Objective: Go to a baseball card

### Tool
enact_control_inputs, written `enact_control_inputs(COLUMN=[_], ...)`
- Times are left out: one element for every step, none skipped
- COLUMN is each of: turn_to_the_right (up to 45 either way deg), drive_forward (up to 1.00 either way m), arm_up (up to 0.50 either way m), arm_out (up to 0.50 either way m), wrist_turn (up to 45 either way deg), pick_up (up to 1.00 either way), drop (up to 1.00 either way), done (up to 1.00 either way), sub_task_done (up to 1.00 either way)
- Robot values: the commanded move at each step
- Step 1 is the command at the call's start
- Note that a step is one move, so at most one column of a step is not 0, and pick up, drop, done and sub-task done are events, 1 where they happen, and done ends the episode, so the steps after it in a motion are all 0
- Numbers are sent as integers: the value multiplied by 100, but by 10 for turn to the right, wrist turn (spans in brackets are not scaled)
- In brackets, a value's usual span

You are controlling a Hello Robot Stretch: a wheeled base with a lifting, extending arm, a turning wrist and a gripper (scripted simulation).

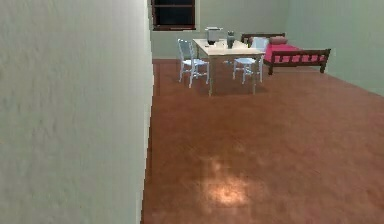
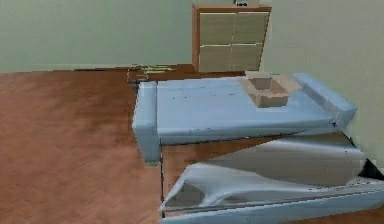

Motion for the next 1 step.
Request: enact_control_inputs(turn_to_the_right=[270], drive_forward=[0], arm_up=[0], arm_out=[0], wrist_turn=[0], pick_up=[0], drop=[0], done=[0], sub_task_done=[0])
